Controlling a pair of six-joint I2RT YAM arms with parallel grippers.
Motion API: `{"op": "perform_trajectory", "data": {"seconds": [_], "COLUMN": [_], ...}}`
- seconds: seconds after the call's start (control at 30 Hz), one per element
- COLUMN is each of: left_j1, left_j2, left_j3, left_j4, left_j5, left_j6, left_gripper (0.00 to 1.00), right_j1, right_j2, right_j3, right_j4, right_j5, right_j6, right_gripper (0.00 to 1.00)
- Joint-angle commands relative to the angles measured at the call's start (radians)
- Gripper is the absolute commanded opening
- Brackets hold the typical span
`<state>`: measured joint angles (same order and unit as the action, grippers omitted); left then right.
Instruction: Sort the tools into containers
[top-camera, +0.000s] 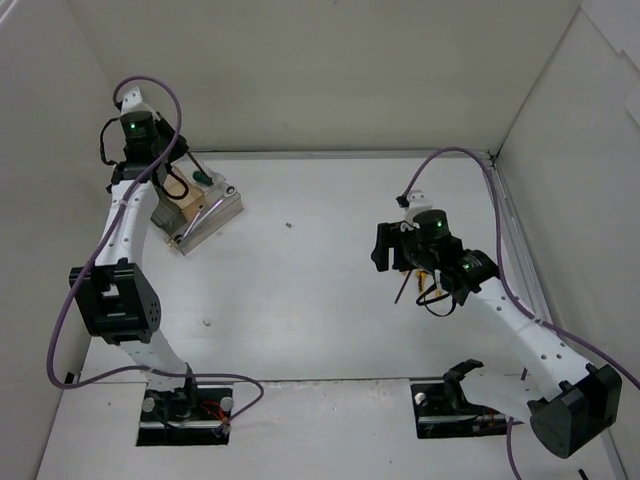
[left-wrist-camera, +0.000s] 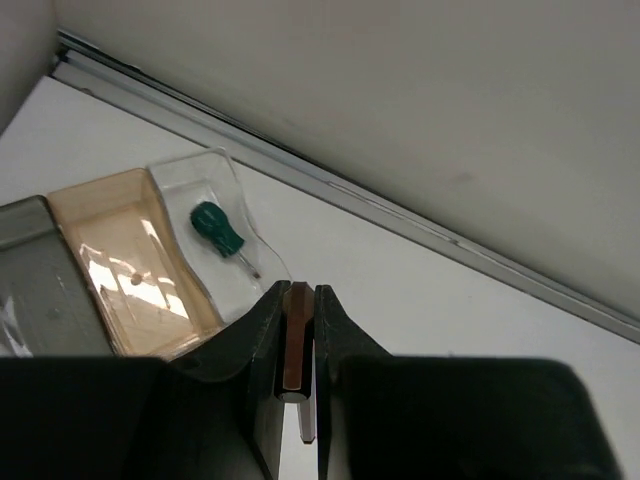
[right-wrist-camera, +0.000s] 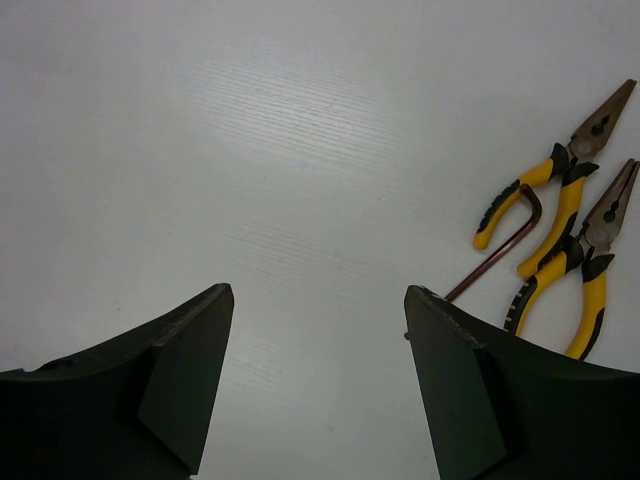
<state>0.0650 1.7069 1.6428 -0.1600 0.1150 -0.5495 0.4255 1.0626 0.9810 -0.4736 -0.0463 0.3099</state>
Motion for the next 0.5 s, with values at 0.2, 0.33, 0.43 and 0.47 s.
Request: {"op": "perform_trajectory", "data": {"seconds": [0.2,0.33,0.43,0.47], "left_j1": [0.122,0.159,0.168,0.179], "left_j2": [0.210,0.292,0.324,0.329], "left_j3": [0.135,0.199,0.198,0.195], "left_j4": [0.091,0.079,0.114,0.126], "left_j5": [-0.046,-0.029,-0.014,-0.002], "left_j6": [0.045,0.039,0.030,0.025], "left_gripper": [0.00,0.00,0.00,0.00], "right_j1": [-0.010,-0.013,-0.014,-0.011], "right_j2": [0.065,0.105,0.129,0.132], "right_j3": [-0.018,-0.022,-0.013,-0.012], "right_j4": [0.006,0.007,0.007,0.007], "right_j5": [0.039,0.020,-0.003,-0.007], "right_j6": [-0.008,0.011,0.018,0.020], "right_gripper": [0.67,0.68,0.68,0.67]}}
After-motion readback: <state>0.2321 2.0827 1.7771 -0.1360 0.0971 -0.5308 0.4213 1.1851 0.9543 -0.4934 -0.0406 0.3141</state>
